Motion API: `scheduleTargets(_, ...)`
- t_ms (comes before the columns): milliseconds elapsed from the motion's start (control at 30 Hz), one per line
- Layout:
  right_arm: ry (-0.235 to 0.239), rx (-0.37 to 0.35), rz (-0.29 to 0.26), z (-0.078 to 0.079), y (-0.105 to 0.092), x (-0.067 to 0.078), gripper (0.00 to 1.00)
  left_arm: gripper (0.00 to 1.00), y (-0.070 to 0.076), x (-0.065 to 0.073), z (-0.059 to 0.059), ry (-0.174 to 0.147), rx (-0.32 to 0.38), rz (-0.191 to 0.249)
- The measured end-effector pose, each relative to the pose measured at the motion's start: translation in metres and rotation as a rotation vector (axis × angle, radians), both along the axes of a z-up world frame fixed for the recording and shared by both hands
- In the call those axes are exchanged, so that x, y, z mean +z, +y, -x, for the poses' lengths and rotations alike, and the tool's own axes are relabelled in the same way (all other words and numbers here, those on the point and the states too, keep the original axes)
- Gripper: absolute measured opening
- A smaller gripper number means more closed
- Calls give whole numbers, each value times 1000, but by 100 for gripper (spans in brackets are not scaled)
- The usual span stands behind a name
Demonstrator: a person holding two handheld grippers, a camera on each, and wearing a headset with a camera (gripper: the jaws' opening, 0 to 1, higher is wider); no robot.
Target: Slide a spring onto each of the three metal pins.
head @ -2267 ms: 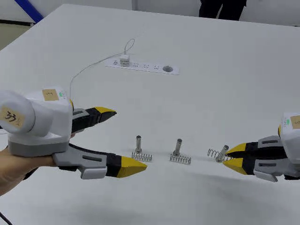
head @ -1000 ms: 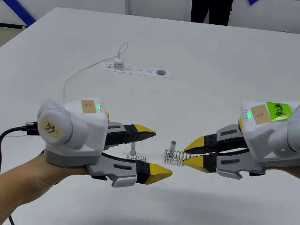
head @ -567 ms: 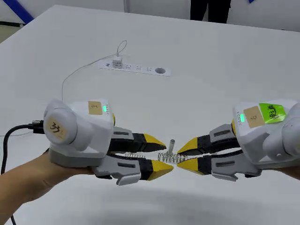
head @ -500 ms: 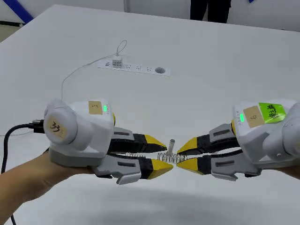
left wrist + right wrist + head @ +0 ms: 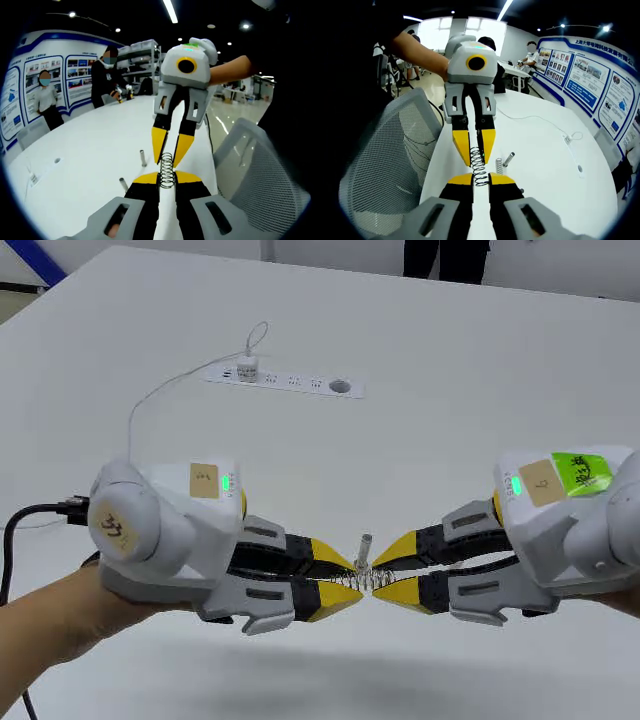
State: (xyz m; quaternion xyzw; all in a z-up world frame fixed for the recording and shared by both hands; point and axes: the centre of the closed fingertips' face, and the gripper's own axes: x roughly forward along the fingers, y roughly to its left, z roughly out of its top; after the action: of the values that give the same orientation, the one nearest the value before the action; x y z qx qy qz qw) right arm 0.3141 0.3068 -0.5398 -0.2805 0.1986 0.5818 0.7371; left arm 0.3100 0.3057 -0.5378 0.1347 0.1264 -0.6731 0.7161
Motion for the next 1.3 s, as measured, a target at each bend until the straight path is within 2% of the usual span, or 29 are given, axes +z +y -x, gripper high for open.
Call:
scheduleTargets(267,48,-28,-6,1,-5,-5,16,10,-4,4,2,-18,-30,2)
scheduleTargets(367,56,-33,-34,1,-7,-2,13,10,-5,6,2,-21,-41,2)
scheduleTargets(600,74,-27,-45,2,-5,-1,11,10,-5,6,1,-31,-48,-2)
scheduleTargets(900,80,-25,-118,2,0,14,10,10,-3,6,-2,-39,-36,-14)
scheduleTargets(1300,83,-5,-162,9,8,25,10,10,-5,1,0,-55,-53,-42)
